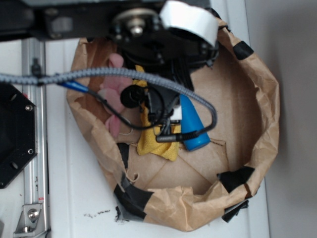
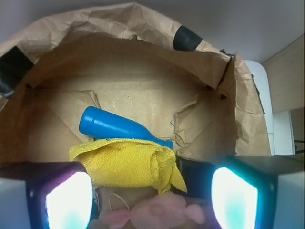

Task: Grab the yellow cloth.

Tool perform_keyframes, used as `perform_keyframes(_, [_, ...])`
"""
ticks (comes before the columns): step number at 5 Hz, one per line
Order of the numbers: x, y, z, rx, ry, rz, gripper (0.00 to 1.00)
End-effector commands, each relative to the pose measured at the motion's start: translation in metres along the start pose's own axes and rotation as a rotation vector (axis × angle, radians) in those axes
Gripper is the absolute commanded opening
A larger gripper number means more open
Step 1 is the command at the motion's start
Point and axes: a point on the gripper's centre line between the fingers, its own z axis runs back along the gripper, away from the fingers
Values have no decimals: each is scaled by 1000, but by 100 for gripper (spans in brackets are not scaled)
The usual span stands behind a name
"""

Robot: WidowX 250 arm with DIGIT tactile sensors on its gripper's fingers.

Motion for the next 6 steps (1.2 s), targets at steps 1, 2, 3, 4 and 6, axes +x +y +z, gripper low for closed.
perform_keyframes(1, [6,5,12,14,-40,21,100])
perform_keyframes(2, [-3,-3,-37,-30,59,-40,100])
perform_keyframes(3, [-23,-11,-84,1,131,-49,100])
perform_keyframes(4, [-31,-21,-103,-33,154,-58,100])
perform_keyframes(6, [-38,-28,-109,-43,76,-14,0])
